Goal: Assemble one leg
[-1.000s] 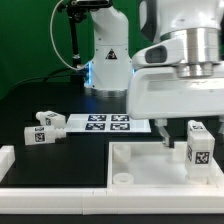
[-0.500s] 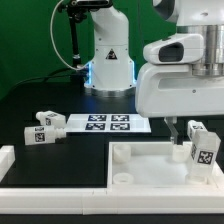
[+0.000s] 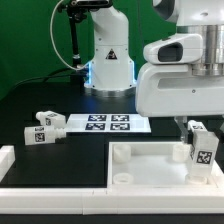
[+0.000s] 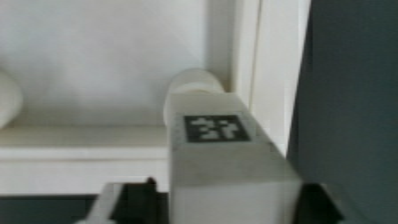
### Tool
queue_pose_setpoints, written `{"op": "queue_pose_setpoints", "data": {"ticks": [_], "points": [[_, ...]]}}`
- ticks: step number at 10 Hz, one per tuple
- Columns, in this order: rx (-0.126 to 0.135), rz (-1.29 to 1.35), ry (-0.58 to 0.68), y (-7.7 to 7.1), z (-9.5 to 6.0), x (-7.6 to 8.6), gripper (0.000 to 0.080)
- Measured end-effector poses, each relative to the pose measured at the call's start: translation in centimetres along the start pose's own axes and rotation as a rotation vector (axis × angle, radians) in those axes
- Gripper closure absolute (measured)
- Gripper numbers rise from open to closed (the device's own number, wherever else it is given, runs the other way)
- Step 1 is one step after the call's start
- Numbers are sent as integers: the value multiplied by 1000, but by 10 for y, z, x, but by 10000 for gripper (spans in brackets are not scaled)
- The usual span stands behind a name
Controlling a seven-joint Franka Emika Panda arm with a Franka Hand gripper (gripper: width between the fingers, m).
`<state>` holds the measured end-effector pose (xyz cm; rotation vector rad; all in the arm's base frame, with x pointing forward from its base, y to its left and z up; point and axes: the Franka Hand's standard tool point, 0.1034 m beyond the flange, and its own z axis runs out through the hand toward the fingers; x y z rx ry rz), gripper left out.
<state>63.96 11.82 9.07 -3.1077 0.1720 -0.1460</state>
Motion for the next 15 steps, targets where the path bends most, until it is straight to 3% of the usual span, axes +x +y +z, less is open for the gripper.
{"op": "queue_pose_setpoints", "data": {"ticks": [1, 3, 6, 10, 13, 15], "points": [[0, 55, 0, 0, 0, 0, 511], [3, 198, 5, 2, 0, 1, 511], [29, 552, 19, 9, 1, 4, 511], [79, 1123, -23, 12, 1, 1, 511], [77, 1127, -23, 10, 2, 0, 511], [70, 877, -12, 7, 4, 0, 227]]}}
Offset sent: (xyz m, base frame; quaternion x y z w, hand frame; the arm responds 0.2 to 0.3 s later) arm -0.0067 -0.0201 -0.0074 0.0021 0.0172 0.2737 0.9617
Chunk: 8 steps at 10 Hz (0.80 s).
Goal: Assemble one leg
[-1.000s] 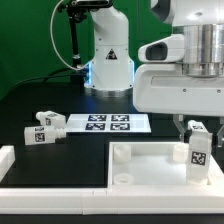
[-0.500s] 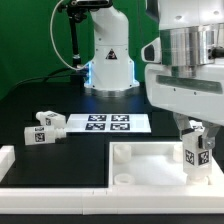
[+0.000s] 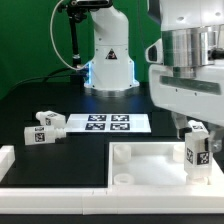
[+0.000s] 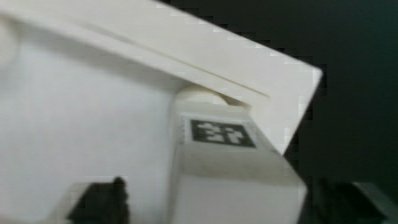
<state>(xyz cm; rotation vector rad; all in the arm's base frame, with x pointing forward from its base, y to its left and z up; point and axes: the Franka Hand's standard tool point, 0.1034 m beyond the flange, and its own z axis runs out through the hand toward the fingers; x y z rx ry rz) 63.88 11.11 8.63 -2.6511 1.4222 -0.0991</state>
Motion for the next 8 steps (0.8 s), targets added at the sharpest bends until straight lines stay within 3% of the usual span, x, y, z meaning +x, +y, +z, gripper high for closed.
{"op": "queue_pose_setpoints", "data": {"ticks": [1, 2, 3, 6, 7, 8], "points": [[-9, -204, 4, -1, 1, -4, 227], [-8, -298, 8, -3, 0, -8, 166], [1, -312, 19, -1, 0, -8, 155], [-6, -551, 20, 0, 2, -6, 151], [-25, -776, 31, -2, 4, -6, 151], [-25, -803, 28, -2, 5, -9, 151]]}}
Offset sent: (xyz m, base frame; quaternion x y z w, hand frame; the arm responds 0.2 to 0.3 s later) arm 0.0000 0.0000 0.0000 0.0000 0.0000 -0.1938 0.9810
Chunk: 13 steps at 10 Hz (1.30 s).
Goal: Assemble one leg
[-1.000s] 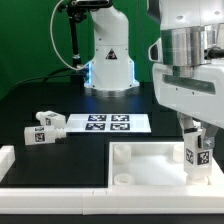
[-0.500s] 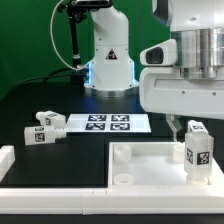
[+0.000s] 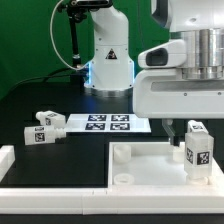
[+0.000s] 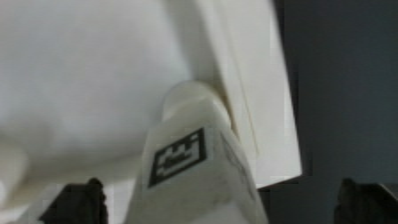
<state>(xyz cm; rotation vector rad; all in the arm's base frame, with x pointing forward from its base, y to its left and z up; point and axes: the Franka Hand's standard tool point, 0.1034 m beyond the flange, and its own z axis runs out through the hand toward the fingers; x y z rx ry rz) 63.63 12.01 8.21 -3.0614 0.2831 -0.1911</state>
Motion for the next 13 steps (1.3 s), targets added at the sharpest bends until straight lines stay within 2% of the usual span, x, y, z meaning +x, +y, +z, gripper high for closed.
{"op": "queue_pose_setpoints", "data": {"ticks": [2, 4, 7, 9, 11, 12, 13], "points": [[1, 41, 0, 1, 0, 0, 165], [0, 143, -2, 2, 0, 0, 505], [-14, 495, -1, 3, 1, -1, 506], [9, 875, -23, 1, 3, -4, 506], [45, 1171, -54, -1, 2, -3, 509], [58, 1218, -65, -1, 2, -2, 509], [57, 1267, -68, -2, 2, -3, 509]]}}
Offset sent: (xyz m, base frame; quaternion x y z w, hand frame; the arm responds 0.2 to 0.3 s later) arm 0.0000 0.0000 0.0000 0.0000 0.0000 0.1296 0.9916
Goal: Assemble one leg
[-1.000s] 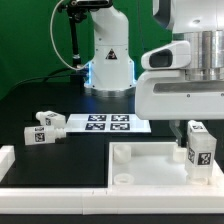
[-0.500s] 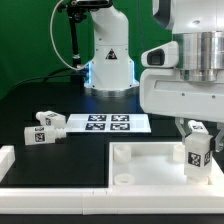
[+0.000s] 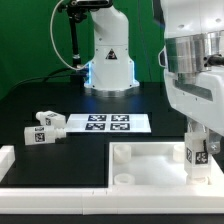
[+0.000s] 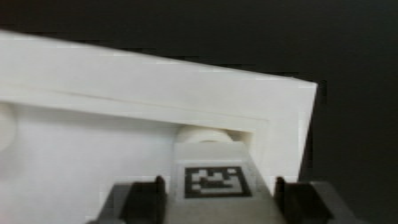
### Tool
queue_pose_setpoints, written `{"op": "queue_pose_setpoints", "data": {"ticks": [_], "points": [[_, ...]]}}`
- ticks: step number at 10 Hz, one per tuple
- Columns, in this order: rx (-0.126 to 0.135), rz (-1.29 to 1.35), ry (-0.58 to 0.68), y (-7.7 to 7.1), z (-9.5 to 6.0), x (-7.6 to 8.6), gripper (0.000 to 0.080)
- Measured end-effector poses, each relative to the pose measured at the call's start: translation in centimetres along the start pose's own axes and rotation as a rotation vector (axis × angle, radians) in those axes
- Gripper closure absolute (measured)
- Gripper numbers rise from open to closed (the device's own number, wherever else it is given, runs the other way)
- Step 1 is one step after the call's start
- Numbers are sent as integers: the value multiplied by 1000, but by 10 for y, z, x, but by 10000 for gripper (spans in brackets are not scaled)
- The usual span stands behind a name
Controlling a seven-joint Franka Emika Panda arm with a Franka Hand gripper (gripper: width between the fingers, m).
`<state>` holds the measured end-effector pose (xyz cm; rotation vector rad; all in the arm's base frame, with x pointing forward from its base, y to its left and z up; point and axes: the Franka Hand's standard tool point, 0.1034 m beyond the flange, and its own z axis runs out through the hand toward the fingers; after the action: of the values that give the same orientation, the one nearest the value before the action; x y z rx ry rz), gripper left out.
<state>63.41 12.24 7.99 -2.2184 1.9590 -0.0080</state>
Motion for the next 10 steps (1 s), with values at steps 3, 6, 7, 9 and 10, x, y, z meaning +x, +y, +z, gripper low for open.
{"op": "queue_pose_setpoints", "data": {"ticks": [3, 6, 7, 9, 10], "points": [[-8, -245, 8, 1, 1, 0, 303], [-58, -789, -12, 2, -1, 5, 158], [-47, -809, -2, 2, -1, 8, 158], [-55, -962, 1, 3, 0, 10, 151], [-58, -1027, 2, 3, 0, 11, 150]]}}
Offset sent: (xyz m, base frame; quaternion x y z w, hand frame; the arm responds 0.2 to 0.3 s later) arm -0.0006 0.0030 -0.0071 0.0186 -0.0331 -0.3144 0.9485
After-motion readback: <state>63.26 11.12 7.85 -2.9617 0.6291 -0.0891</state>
